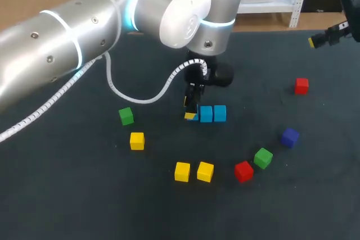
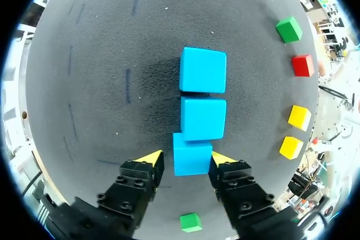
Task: Place the blue cubes, place green cubes on the blue cubes, place the yellow cubes on the green cubes, then place the red cubes on the yellow cubes, and place purple cube on the red cubes.
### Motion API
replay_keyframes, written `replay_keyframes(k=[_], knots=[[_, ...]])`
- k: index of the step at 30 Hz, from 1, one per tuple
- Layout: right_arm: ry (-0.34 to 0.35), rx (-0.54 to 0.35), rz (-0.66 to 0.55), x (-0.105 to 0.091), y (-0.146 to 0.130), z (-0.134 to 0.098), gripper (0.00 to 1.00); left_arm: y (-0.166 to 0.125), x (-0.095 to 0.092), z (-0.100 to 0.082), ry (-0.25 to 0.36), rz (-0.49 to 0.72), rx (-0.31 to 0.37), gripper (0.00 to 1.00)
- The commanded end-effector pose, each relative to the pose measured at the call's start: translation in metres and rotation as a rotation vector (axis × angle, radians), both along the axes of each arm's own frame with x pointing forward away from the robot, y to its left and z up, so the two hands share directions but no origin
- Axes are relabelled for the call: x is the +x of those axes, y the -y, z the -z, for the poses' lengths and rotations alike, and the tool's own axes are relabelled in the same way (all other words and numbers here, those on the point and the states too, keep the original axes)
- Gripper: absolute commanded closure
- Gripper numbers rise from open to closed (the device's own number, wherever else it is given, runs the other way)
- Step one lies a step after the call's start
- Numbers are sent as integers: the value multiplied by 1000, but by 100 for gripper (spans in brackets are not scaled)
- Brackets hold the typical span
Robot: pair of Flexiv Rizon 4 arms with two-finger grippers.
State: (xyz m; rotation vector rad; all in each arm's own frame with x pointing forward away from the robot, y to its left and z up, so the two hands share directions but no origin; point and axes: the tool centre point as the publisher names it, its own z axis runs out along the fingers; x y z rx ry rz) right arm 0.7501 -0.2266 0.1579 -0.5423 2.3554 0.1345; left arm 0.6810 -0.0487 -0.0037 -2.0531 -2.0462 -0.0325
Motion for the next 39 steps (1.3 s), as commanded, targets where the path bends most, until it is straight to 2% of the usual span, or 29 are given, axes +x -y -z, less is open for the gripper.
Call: replay_keyframes(k=[1,3,11,14,16,18,19,23,33,39], knots=[[10,-2,7,-1,-1,2,0,0,0,1,-1,1,2,53],[10,-2,7,-1,-1,2,0,0,0,1,-1,2,2,57],[10,-2,7,-1,-1,2,0,0,0,1,0,5,4,58],[10,-2,7,-1,-1,2,0,0,0,1,0,8,4,56],[10,-2,7,-1,-1,2,0,1,0,1,0,11,4,51],[10,-2,7,-1,-1,2,0,1,-1,0,-2,17,5,15],[10,-2,7,-1,-1,2,0,1,-2,-1,-2,19,6,0],[10,-2,7,-1,-1,2,0,-2,-6,-6,-14,26,-5,0],[10,-2,7,-1,-1,2,0,-33,-14,-44,0,-21,-58,0],[10,-2,7,-1,-1,2,0,-35,-10,-49,11,-15,-76,0]])
